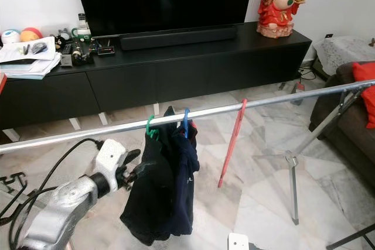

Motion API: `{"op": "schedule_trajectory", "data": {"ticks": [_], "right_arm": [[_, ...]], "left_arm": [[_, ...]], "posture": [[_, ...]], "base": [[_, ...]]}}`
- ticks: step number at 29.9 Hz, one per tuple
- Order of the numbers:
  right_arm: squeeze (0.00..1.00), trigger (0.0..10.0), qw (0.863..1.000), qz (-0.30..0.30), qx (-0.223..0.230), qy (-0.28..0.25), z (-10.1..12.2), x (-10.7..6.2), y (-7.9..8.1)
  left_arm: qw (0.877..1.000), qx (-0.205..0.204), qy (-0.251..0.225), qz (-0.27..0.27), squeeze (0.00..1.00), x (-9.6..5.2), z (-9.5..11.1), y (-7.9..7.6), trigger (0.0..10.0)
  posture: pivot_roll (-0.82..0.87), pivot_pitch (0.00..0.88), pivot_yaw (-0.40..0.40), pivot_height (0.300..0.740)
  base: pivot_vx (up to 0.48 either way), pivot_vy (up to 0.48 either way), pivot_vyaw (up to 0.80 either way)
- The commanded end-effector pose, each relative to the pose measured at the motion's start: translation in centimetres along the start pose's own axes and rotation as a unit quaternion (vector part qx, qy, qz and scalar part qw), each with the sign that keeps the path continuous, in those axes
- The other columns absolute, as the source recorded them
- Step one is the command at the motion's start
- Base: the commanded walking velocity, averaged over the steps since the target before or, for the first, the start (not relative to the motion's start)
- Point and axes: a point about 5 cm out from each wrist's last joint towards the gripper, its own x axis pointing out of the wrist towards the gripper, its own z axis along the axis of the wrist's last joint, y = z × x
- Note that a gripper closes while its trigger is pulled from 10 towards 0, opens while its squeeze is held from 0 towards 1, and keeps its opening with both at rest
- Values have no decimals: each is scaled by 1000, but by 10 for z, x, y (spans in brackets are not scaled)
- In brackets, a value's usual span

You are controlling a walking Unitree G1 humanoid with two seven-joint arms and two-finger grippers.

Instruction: Hang hanger

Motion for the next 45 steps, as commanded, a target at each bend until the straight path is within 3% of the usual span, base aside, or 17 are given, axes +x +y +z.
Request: {"op": "schedule_trajectory", "data": {"ticks": [1,17,27,44,45], "right_arm": [[0,10000,1000,-2,1,7,-3,0,0],[0,10000,1000,0,3,7,-2,0,2],[0,10000,1000,2,-4,8,-2,0,3],[0,10000,1000,2,-9,9,-3,0,3],[0,10000,1000,2,-9,9,-2,0,3]], "left_arm": [[1000,8,15,11,0,3,-2,0,10000],[996,1,56,67,0,31,-2,-9,10000],[992,19,73,106,0,38,-3,-6,10000],[993,17,81,88,0,46,-7,-17,10000],[993,17,81,86,0,46,-6,-18,3098]], "posture": [[61,43,29,740],[62,40,37,740],[66,43,41,740],[61,44,39,740],[62,43,38,740]], "base": [[0,0,0],[0,0,0],[0,0,0],[0,0,0],[0,0,0]]}}
